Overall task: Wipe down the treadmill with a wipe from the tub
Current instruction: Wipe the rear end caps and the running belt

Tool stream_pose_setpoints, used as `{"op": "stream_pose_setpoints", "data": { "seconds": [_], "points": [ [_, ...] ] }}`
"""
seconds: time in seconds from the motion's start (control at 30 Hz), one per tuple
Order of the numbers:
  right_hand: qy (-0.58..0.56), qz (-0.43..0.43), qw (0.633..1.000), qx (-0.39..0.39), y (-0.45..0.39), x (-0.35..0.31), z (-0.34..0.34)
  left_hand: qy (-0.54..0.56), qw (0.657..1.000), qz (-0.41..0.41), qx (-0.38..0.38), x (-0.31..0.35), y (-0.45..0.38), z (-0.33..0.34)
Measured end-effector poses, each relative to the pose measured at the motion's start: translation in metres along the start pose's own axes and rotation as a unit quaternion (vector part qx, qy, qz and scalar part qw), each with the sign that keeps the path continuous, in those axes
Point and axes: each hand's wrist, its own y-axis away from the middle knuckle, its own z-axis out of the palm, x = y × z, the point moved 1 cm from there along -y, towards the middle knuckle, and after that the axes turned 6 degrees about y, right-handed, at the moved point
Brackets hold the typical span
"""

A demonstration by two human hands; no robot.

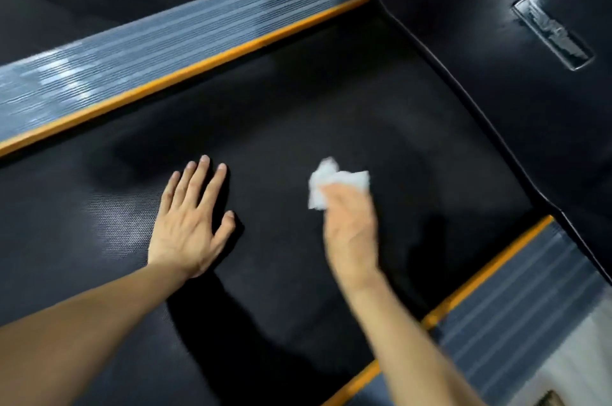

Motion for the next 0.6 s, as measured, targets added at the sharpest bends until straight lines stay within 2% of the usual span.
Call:
{"op": "stream_pose_setpoints", "data": {
  "seconds": [0.07,0.13,0.17,0.2,0.23,0.27,0.3,0.33,0.4,0.43,0.47,0.5,0.57,0.6],
  "points": [
    [0.067,-0.164,0.981,-0.08,0.035,-0.031,0.027,0.006,1.0,0.0,0.001,-0.002,0.001,-0.002],
    [0.072,-0.275,0.957,-0.054,0.038,-0.013,0.041,0.008,1.0,0.001,0.006,-0.003,0.0,-0.002],
    [0.146,-0.309,0.939,-0.042,0.025,-0.001,0.043,0.006,1.0,0.0,0.007,-0.003,0.0,-0.001],
    [0.267,-0.311,0.912,-0.017,0.008,0.011,0.038,0.005,1.0,0.001,0.007,-0.003,0.0,0.0],
    [0.369,-0.276,0.888,-0.012,-0.018,0.02,0.026,0.005,1.0,0.003,0.01,-0.002,0.0,0.001],
    [0.331,-0.14,0.933,0.014,-0.043,0.028,0.014,0.005,1.0,0.004,0.013,-0.003,0.0,0.001],
    [0.229,-0.122,0.964,0.06,-0.066,0.032,0.007,0.005,1.0,0.004,0.014,-0.003,0.0,0.001],
    [0.158,-0.046,0.983,0.079,-0.09,0.033,0.004,0.005,1.0,0.005,0.015,-0.004,0.0,0.001],
    [0.118,-0.055,0.986,0.104,-0.117,0.017,0.012,0.009,1.0,0.007,0.016,-0.004,-0.001,0.001],
    [0.063,-0.049,0.991,0.108,-0.121,0.0,0.031,0.011,1.0,0.007,0.015,-0.004,-0.001,0.001],
    [0.026,-0.065,0.993,0.094,-0.12,-0.025,0.052,0.013,1.0,0.006,0.014,-0.004,-0.001,0.002],
    [-0.004,-0.111,0.993,0.032,-0.114,-0.047,0.076,0.014,1.0,0.005,0.013,-0.004,-0.001,0.002],
    [0.039,-0.26,0.964,-0.046,-0.104,-0.075,0.101,0.017,1.0,0.008,0.011,-0.004,-0.001,0.001],
    [0.027,-0.316,0.945,-0.083,-0.113,-0.062,0.109,0.02,1.0,0.009,0.01,-0.004,-0.002,0.001]
  ]
}}
